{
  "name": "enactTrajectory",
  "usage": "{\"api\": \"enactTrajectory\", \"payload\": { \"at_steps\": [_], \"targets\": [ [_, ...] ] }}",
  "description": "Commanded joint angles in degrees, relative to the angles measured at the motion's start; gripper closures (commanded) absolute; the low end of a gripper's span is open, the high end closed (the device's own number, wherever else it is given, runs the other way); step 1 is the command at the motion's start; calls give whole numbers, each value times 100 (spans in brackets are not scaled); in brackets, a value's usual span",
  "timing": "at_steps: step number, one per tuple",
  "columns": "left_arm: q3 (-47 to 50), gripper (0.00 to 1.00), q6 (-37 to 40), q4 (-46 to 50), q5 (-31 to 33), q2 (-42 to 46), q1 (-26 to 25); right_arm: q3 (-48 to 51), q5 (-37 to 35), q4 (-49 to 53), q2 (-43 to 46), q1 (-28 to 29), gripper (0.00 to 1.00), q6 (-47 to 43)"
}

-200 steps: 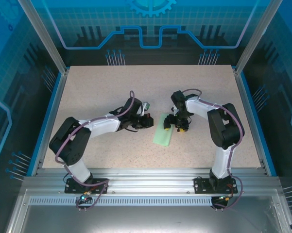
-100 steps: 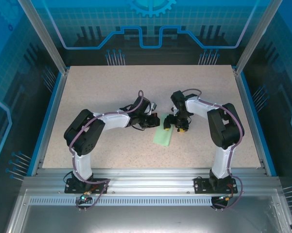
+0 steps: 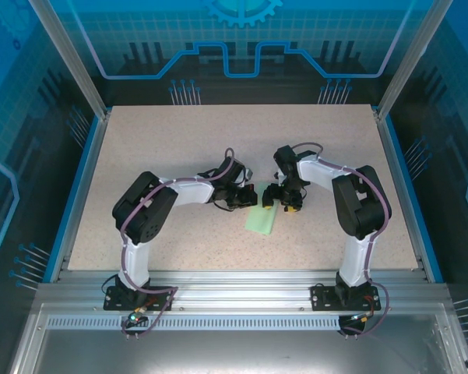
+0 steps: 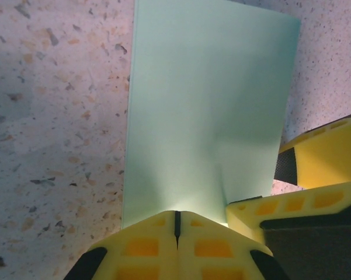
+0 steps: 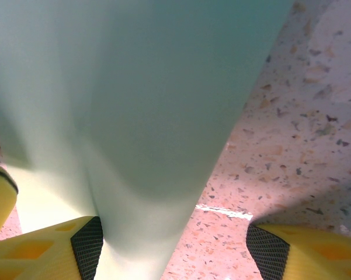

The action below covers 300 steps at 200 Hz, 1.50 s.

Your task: Fold a paper plane with a square sheet of paper (pick it up from the middle)

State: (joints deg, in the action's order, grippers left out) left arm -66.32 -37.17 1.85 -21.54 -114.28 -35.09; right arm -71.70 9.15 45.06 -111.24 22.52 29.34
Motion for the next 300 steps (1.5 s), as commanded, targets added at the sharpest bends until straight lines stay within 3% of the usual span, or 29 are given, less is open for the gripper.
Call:
{"api": "enactTrajectory", "payload": {
  "at_steps": [1,81,139,172,207,244,300],
  "targets": [
    [-184,100,-6,282,-75,-171,-72,348,-264,-584,-706,129,27,-69],
    [-47,100,129,560,218,-320,-123,316,-168,-642,-480,123,27,-59],
    [-20,100,174,583,273,-409,-125,964,351,-1408,1174,-61,27,115],
    [-47,100,199,606,273,-436,-122,1692,911,-2094,2011,-169,54,305],
    [-82,100,219,620,265,-469,-123,2292,1821,-3075,2086,-2,81,680],
    [-87,100,245,654,264,-477,-125,2624,1952,-3587,1809,42,89,873],
    [-100,100,254,671,256,-507,-129,2934,2021,-3998,1443,-19,89,908]
  ]
}}
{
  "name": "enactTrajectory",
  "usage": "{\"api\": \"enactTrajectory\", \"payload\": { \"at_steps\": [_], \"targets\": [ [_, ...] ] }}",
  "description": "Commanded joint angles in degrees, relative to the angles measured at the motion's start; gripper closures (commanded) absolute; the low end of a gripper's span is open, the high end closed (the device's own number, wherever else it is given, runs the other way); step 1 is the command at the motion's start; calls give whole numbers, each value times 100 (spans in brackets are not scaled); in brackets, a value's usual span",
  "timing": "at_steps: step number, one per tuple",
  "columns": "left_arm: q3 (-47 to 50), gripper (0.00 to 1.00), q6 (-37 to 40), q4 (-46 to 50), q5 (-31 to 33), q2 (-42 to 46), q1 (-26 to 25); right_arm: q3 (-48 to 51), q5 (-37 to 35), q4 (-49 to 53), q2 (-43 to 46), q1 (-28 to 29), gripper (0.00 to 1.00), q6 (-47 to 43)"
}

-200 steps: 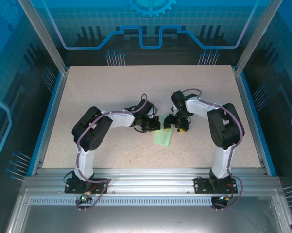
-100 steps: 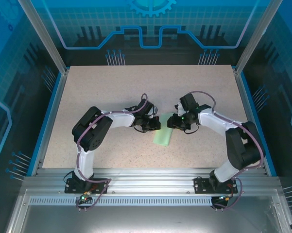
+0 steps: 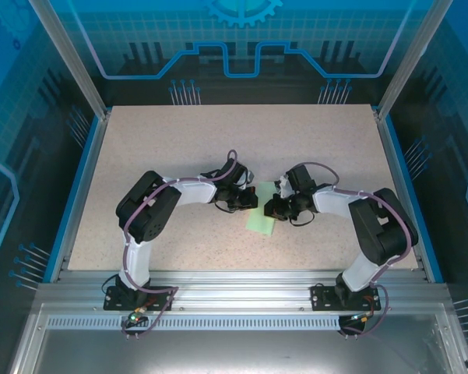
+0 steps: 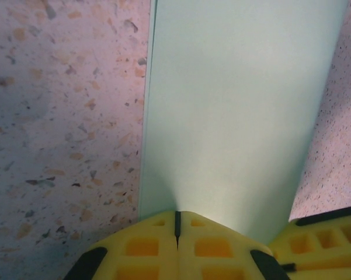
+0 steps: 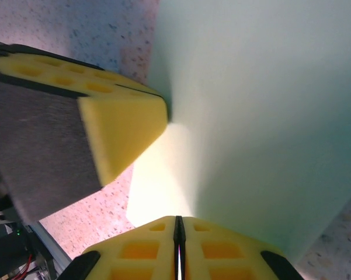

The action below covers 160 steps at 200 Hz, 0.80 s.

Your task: Fold a paper plane with a square sheet of paper (pick it up from the middle)

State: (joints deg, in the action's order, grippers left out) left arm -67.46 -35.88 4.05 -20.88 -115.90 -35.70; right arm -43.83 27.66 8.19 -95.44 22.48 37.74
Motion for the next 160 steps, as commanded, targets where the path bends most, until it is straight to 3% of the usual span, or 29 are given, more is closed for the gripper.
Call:
{"api": "enactTrajectory", "payload": {
  "at_steps": [1,89,125,160],
  "targets": [
    [14,100,125,453,190,-345,-64,156,174,-319,-144,-15,89,68],
    [16,100,151,473,190,-373,-65,659,368,-630,-305,-377,86,-139],
    [35,100,143,466,183,-385,-64,636,768,-691,224,-386,84,-192],
    [19,100,153,496,199,-377,-68,750,679,-498,652,-376,84,-249]
  ]
}}
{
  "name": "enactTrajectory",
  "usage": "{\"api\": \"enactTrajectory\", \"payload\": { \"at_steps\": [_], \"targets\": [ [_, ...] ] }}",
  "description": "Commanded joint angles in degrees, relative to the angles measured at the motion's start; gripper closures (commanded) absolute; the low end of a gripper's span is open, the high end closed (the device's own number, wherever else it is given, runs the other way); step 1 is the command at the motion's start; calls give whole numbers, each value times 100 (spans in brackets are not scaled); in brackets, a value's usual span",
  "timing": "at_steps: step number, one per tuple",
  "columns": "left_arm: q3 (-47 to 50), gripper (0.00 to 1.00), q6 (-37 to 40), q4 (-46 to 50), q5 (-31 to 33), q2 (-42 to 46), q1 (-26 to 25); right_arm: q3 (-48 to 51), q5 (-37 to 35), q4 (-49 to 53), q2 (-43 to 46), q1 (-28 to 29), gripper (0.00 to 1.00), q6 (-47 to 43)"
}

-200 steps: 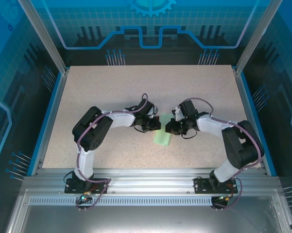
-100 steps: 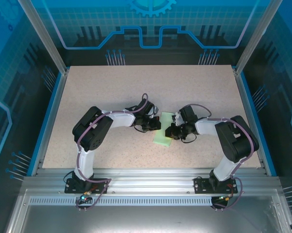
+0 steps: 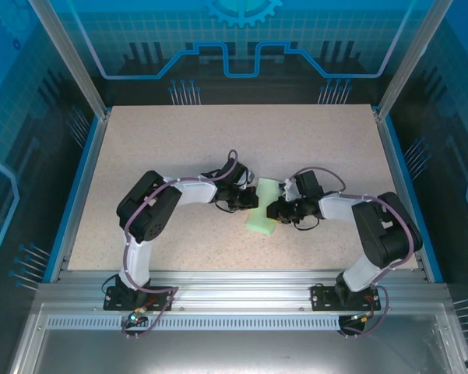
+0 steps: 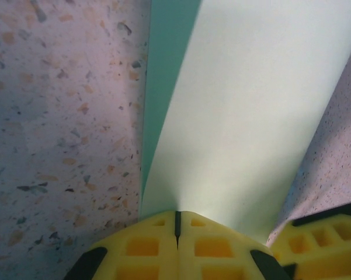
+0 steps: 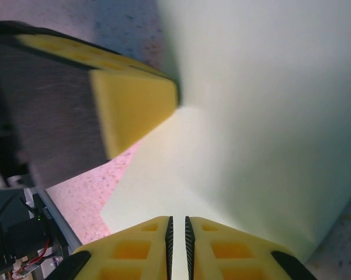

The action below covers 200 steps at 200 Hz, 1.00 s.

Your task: Fold a paper plane with a square sheet of paper (pick it up from the middle)

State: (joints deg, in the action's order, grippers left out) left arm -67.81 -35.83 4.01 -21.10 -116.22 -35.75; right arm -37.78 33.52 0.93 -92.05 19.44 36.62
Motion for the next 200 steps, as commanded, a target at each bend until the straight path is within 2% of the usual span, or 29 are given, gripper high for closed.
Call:
{"api": "enactTrajectory", "payload": {
  "at_steps": [1,61,103,139,172,200],
  "targets": [
    [51,100,143,498,221,-342,-64,151,98,226,316,-72,84,-138],
    [19,100,173,530,221,-336,-68,392,208,-23,-102,-20,84,-67],
    [14,100,173,538,223,-339,-62,249,-303,521,-384,24,85,-243],
    [-15,100,194,575,221,-339,-63,154,-432,821,1,172,85,-211],
    [-30,100,199,589,221,-339,-60,274,-198,667,485,250,85,-46],
    [-50,100,200,589,226,-357,-64,489,-45,363,536,294,85,97]
  ]
}}
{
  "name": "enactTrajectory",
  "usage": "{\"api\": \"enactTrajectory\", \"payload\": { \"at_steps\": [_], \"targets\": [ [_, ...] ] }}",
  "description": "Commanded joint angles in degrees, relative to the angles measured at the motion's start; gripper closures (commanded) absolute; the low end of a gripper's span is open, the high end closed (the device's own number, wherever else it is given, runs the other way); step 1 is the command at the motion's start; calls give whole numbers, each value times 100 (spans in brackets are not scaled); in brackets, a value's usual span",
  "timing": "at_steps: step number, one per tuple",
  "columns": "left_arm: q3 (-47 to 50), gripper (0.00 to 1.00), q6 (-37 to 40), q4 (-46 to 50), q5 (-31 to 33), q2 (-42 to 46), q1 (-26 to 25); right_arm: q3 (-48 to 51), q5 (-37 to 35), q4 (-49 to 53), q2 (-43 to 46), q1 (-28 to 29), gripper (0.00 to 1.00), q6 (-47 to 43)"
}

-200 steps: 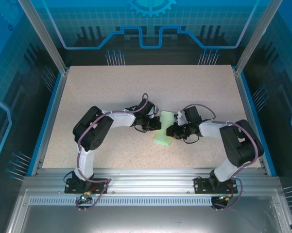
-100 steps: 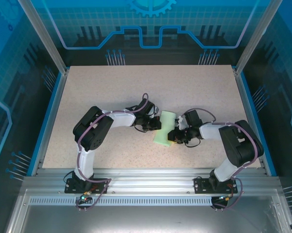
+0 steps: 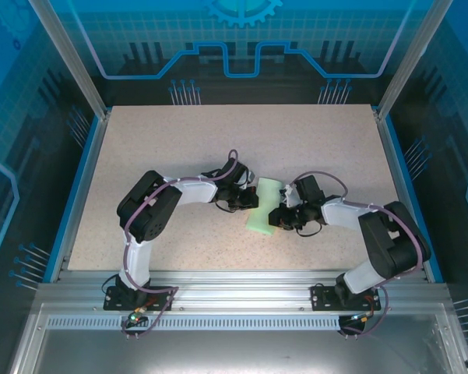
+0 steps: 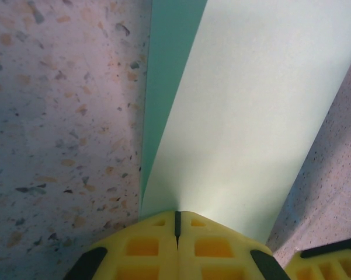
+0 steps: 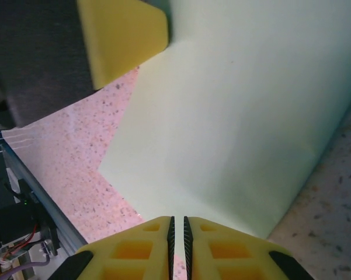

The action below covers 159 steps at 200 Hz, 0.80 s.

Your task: Fold a paper plane with a square sheet of paper (pick it up from the middle)

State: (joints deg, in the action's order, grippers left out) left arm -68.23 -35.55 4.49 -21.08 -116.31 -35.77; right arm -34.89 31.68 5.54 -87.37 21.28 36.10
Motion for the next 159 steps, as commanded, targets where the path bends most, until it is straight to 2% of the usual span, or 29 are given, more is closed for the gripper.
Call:
{"api": "enactTrajectory", "payload": {
  "at_steps": [1,34,51,68,131,159],
  "targets": [
    [-12,100,171,543,217,-353,-62,206,142,-102,56,112,85,155],
    [-41,100,171,562,210,-349,-60,369,116,-304,-295,146,85,185],
    [-42,100,176,570,202,-355,-58,260,-295,117,-442,226,85,56],
    [-33,100,180,571,201,-355,-59,218,-347,272,-526,245,86,23],
    [-33,100,189,573,200,-347,-54,262,-72,248,235,271,86,159],
    [-28,100,180,568,192,-340,-55,342,39,123,194,265,85,154]
  ]
}}
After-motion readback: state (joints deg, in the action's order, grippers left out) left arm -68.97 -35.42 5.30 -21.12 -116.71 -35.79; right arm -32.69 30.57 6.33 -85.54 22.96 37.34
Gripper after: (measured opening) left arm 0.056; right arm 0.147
